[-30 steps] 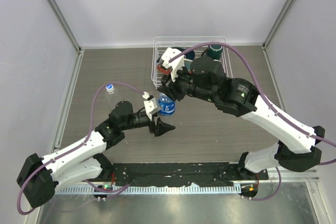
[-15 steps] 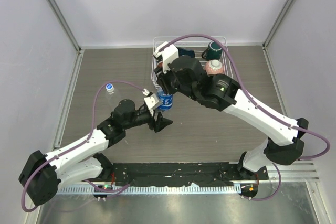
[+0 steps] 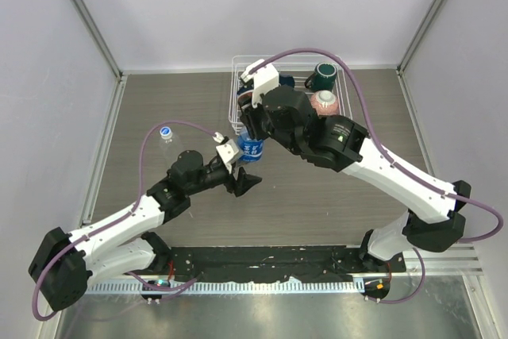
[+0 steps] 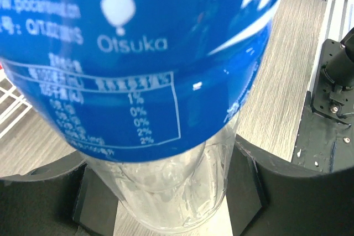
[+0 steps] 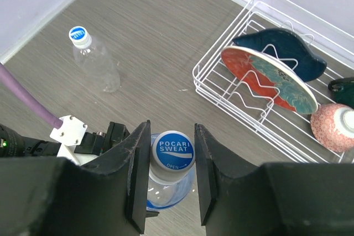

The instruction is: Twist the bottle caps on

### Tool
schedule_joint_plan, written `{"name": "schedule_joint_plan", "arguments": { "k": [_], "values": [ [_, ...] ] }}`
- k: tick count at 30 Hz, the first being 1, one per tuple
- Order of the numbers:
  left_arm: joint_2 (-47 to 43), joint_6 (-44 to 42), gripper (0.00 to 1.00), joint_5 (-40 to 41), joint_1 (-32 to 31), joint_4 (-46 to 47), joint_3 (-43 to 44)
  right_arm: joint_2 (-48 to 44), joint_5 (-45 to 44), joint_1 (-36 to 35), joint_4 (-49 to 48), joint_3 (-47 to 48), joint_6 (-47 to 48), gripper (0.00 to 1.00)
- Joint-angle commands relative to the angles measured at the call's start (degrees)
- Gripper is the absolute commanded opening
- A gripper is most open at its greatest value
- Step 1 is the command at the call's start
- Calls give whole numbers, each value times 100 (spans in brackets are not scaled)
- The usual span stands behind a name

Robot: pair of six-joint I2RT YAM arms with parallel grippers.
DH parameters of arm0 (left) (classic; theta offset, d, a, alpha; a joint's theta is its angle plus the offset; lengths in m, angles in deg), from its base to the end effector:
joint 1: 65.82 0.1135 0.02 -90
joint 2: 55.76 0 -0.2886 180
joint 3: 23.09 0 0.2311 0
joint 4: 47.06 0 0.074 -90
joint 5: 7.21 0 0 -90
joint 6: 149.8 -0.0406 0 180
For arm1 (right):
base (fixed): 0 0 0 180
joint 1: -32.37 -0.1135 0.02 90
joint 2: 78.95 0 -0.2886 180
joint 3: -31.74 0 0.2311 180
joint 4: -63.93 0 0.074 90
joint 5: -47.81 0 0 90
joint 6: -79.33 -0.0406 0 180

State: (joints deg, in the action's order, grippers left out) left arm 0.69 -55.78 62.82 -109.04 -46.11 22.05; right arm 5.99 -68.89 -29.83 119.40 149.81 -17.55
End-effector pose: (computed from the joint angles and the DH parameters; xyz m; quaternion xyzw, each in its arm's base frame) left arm 0.1344 -0.1453 0.2885 0.3583 0.6754 -0.3747 0.5245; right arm 0.1514 0.2481 0.4854 -0.2613 0.7756 0.1491 0.5550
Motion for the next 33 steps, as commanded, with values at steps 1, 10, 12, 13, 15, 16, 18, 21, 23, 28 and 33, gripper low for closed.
{"name": "schedule_joint_plan", "arguments": {
  "k": [1,10,12,13,15,16,18,21,23,28,33],
  "values": [
    [-257,-155,0,54,68,1310,358,-233,68,-12,-95,-107,19,32],
    [-301,-146,0,54,103,1302,287,-339,174,-12,-403,-81,177,52],
    [-301,-155,0,54,103,1293,279,-312,165,-12,-404,-37,195,54],
    [-310,-155,0,54,112,1293,270,-295,156,-3,-412,-28,204,55],
    [-310,-164,0,54,121,1302,270,-286,139,-12,-430,-2,248,59],
    [-301,-172,0,46,130,1302,270,-268,130,-12,-448,7,257,59],
    [-301,-173,0,45,130,1310,261,-268,121,-12,-465,42,301,60],
    [-318,-173,0,45,156,1310,235,-312,182,-12,-465,121,344,63],
    [-336,-173,0,37,165,1328,208,-391,270,-12,-448,156,345,65],
    [-371,-164,0,19,218,1363,191,-672,840,-3,-369,192,318,75],
    [-415,-120,0,-112,261,1433,138,-1006,1623,23,-184,297,379,82]
  ]
}}
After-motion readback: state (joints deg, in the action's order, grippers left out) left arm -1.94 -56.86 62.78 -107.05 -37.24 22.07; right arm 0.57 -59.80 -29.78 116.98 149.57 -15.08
